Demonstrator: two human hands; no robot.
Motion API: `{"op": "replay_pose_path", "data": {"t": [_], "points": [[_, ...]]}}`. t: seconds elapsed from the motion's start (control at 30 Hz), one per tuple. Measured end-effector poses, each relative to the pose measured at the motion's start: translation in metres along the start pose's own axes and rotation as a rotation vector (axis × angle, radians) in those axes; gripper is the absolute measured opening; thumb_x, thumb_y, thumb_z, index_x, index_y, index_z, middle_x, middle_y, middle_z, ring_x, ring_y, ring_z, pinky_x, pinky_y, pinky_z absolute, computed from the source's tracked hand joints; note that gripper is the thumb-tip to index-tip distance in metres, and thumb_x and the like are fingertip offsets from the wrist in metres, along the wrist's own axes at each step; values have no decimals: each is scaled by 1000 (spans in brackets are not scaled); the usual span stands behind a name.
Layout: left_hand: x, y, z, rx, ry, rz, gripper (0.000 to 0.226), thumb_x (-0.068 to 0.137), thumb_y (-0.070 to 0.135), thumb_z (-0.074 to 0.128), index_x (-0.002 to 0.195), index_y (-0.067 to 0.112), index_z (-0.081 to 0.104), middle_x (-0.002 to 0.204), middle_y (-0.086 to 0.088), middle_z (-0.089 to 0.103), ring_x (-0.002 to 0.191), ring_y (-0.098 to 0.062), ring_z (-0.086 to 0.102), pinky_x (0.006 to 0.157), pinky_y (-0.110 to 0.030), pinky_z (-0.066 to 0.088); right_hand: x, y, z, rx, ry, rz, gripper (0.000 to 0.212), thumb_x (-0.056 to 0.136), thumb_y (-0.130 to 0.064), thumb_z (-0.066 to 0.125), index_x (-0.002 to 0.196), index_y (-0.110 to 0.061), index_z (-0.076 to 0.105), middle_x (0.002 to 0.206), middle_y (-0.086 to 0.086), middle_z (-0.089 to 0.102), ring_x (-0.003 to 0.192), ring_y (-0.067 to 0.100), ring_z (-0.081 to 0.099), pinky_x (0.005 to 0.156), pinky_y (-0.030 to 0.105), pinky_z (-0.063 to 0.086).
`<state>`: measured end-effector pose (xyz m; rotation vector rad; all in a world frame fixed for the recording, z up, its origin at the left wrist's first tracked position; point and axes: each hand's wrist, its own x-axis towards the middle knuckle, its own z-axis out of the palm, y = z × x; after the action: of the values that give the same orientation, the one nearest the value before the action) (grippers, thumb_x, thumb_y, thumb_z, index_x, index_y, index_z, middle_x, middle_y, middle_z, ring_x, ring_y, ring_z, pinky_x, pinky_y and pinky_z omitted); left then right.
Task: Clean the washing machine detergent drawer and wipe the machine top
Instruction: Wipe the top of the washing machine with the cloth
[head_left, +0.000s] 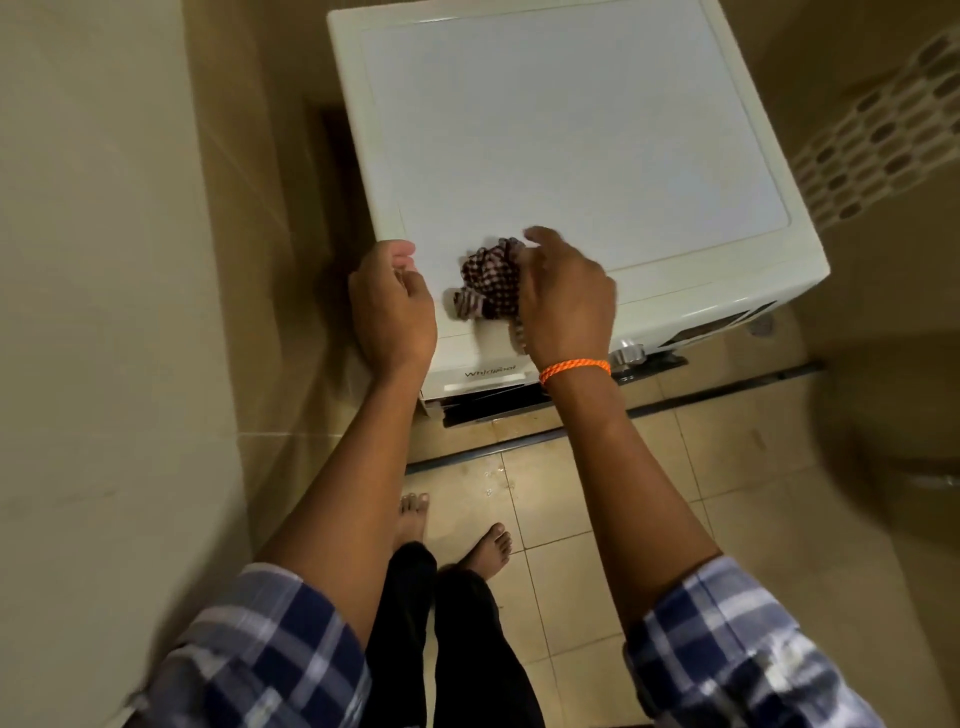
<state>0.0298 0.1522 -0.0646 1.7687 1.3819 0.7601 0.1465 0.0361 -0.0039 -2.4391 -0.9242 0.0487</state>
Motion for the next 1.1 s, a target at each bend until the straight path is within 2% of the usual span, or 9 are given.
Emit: {"op": "replay_pose_path", "data": {"t": [0.1,0.17,0.27,0.37,0.53,0.7,0.83,1.0,1.1], "points": [[0,-2,4,114,4,44,27,102,5,54,120,16,71,113,-2,73,109,-25,61,88,-30,47,9,6,8,35,226,-35,23,101,-20,55,113,-16,75,106,4,76,98,28,67,83,47,54],[3,-1,5,129,3,50,26,104,7,52,121,16,70,115,-3,72,110,-25,59,90,-30,45,19,8,28,98,156,-62,29,102,-22,56,122,-13,74,124,9,73,114,29,65,96,48,53],[12,0,7,80,4,19,31,102,7,46,121,15,69,112,-4,72,109,-26,61,96,-40,50,13,4,66,-5,-92,-141,51,105,-39,51,147,-12,59,154,15,55,145,36,48,116,55,40],[18,4,10,-4,16,-20,37,97,11,39,118,15,70,105,-3,74,106,-26,66,97,-48,53,-11,-12,90,-170,-183,-213,65,105,-51,45,162,-20,40,166,13,40,156,37,31,120,59,31],[15,10,15,73,-2,31,31,105,20,43,121,20,70,123,-1,74,118,-23,62,105,-46,48,-36,-12,89,-336,-186,-312,81,103,-67,34,171,-29,12,176,9,19,164,32,9,121,76,5],[5,7,29,259,-66,280,27,105,18,48,120,25,70,120,7,73,113,-22,59,94,-37,39,-27,58,62,-288,-46,-121,80,102,-74,38,169,-34,22,178,1,15,165,29,7,122,76,5],[1,3,33,384,-149,478,28,101,19,52,122,25,70,127,6,67,126,-20,54,103,-33,38,-16,102,51,-210,94,68,74,102,-69,46,166,-34,31,176,-1,22,165,28,12,127,68,10],[10,-4,39,324,-139,516,29,100,18,52,123,19,71,130,3,69,129,-18,57,110,-32,43,-35,65,87,95,476,399,66,98,-48,67,157,-24,51,169,2,39,161,29,24,124,68,18],[10,-6,41,269,-157,510,30,98,17,52,120,17,72,127,2,69,126,-20,58,106,-32,46,-65,19,111,397,543,426,69,96,-38,72,158,-15,49,171,16,31,162,38,16,122,72,19]]}}
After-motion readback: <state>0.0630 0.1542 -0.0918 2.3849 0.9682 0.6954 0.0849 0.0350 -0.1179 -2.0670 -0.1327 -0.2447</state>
